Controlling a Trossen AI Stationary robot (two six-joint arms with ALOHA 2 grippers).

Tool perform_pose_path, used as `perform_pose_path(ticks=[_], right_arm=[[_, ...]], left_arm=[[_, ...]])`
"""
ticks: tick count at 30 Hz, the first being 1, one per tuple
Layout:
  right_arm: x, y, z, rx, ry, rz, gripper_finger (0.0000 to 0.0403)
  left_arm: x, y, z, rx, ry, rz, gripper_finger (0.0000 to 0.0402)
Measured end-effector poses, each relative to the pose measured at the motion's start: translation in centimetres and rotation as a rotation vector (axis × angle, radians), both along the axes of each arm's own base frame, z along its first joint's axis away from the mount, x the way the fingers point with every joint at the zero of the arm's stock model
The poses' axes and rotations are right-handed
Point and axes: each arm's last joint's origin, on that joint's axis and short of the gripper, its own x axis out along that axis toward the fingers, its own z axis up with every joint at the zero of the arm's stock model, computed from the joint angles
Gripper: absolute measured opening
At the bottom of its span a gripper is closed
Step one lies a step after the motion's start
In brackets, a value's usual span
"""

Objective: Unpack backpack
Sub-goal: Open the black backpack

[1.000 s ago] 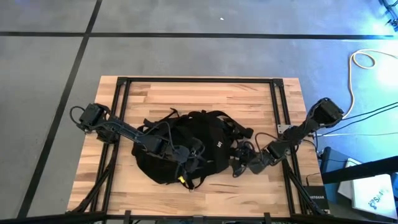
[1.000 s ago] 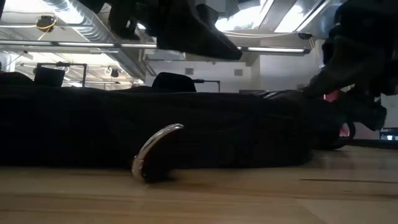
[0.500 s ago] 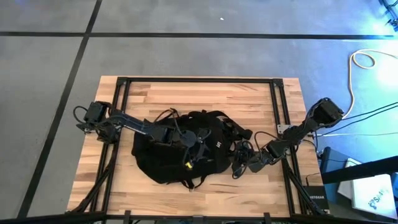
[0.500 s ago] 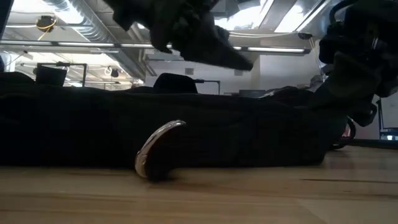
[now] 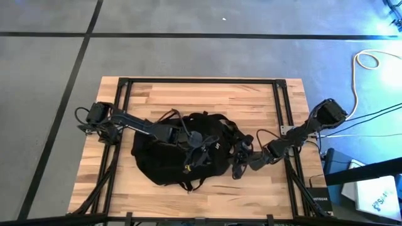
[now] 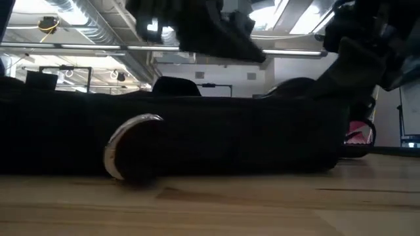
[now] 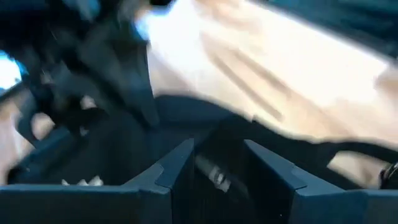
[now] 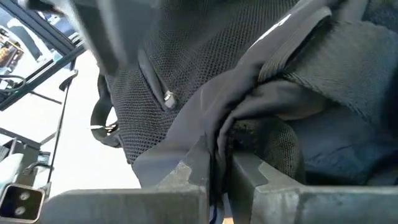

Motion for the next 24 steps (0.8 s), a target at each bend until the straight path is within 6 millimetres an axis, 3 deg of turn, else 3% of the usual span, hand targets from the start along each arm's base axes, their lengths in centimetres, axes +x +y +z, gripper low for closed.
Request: perform_pose_path(ticks=[8, 24], right_arm=[[1.2, -0.7, 0.8, 0.006, 0.003, 0.074, 0.0008], [1.6, -0.7, 1.2, -0.022, -0.008, 0.114, 0.0009]], left_arm=[[1.1, 0.8, -0.9, -0.053, 0.038, -0.029, 0.0123], [1.4, 1.0, -2.2, -0.098, 0.16, -0.007, 0.0189]])
